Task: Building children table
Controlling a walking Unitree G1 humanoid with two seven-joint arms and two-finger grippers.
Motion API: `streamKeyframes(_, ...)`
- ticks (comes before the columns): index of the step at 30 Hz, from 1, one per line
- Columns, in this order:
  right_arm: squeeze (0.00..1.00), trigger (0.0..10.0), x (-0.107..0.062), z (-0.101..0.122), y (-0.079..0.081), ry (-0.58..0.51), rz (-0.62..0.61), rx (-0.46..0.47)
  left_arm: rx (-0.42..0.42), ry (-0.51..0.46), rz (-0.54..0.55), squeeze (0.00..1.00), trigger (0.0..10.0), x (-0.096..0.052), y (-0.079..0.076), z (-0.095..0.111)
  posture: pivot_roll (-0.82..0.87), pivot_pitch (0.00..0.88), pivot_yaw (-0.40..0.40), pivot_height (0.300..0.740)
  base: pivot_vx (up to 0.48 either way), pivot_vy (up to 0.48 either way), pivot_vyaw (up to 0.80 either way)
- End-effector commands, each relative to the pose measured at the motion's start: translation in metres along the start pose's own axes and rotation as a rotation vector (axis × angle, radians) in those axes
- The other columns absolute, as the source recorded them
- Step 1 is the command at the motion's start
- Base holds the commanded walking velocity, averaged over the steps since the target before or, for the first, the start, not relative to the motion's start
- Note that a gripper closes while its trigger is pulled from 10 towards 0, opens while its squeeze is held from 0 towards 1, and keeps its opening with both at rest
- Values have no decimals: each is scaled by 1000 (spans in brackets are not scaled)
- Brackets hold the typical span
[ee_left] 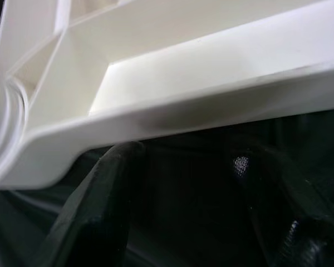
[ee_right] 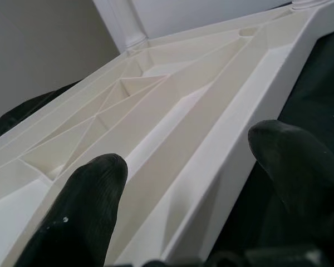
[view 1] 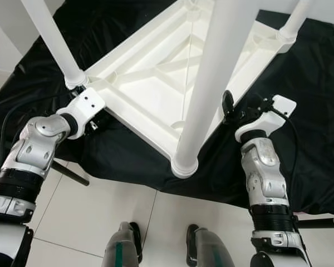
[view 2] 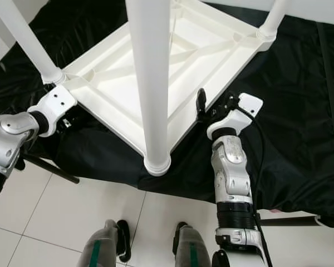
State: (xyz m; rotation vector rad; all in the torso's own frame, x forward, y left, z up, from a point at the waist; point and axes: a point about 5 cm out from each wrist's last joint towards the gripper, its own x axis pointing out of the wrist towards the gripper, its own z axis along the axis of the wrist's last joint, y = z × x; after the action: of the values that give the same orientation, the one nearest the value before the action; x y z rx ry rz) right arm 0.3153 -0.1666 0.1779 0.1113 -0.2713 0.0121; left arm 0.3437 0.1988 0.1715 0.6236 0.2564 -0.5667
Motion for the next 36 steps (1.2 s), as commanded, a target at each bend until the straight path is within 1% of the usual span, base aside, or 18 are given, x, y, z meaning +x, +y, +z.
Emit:
streamKeyframes(1, 0, 10000, 0, -3, 4, 0, 19, -9, -46, 15, -158, 0, 10000, 4, -18, -6, 14, 112, 21, 740, 0, 0, 0)
streamKeyframes(2, 0, 10000, 1, -3, 6, -12, 32, -20, -50, -36, -124, 0, 10000, 3, -12, 5, 14, 104, 17, 740, 0, 0, 0)
streamKeyframes(3, 0, 10000, 1, -3, 6, -12, 32, -20, -50, -36, -124, 0, 10000, 3, -12, 5, 14, 104, 17, 740, 0, 0, 0)
streamKeyframes(5, 0, 10000, 2, -2, 7, -29, 41, -34, -57, -107, -73, 0, 10000, -2, -4, 23, 15, 103, 15, 740, 0, 0, 0)
streamKeyframes(6, 0, 10000, 2, -2, 7, -29, 41, -34, -57, -107, -73, 0, 10000, -2, -4, 23, 15, 103, 15, 740, 0, 0, 0)
streamKeyframes(7, 0, 10000, 6, 0, 7, -47, 54, -39, -74, -201, -4, 0, 10000, -6, 10, 48, 18, 99, 2, 740, 0, 0, 0)
streamKeyframes(8, 0, 10000, 7, 1, 7, -51, 58, -39, -85, -236, 19, 0, 10000, -7, 15, 56, 18, 99, 2, 740, 0, 0, 0)
streamKeyframes(9, 0, 10000, 7, 1, 7, -51, 58, -39, -85, -236, 19, 0, 10000, -7, 15, 56, 18, 99, 2, 740, 0, 0, 0)
streamKeyframes(14, 0, 10000, 10, 2, 9, -61, 68, -42, -88, -298, 81, 0, 10000, -6, 27, 75, 16, 100, -7, 740, 0, 0, 0)
streamKeyframes(18, 0, 10000, 9, 3, 10, -70, 77, -41, -91, -290, 84, 0, 10000, 0, 27, 77, 12, 105, -8, 740, 0, 0, 0)
streamKeyframes(21, 0, 10000, 6, 4, 10, -77, 88, -52, -87, -254, 67, 0, 10000, 13, 21, 72, 0, 127, -2, 740, 0, 0, 0)
streamKeyframes(24, 0, 10000, 3, 4, 10, -80, 93, -53, -95, -234, 50, 0, 10000, 19, 18, 69, -2, 130, -1, 740, 0, 0, 0)
streamKeyframes(26, 0, 10000, 2, 4, 9, -77, 91, -55, -94, -210, 34, 0, 10000, 23, 16, 67, -8, 140, 2, 740, 0, 0, 0)
streamKeyframes(27, 0, 10000, 1, 4, 8, -76, 89, -58, -88, -181, 15, 0, 10000, 29, 12, 63, -8, 148, 5, 740, 0, 0, 0)
streamKeyframes(28, 0, 10000, 1, 4, 8, -76, 89, -58, -88, -181, 15, 0, 10000, 29, 12, 63, -8, 148, 5, 740, 0, 0, 0)
streamKeyframes(33, 0, 10000, -5, 3, 7, -73, 76, -64, -87, -77, -3, 0, 10000, 47, 3, 50, -18, 177, 22, 740, 0, 0, 0)
streamKeyframes(35, 0, 10000, -5, 3, 7, -73, 76, -64, -87, -77, -3, 0, 10000, 47, 3, 50, -18, 177, 22, 740, 0, 0, 0)
streamKeyframes(36, 0, 10000, -6, 3, 6, -70, 71, -64, -97, -52, -2, 0, 10000, 50, 3, 46, -21, 187, 26, 740, 0, 0, 0)
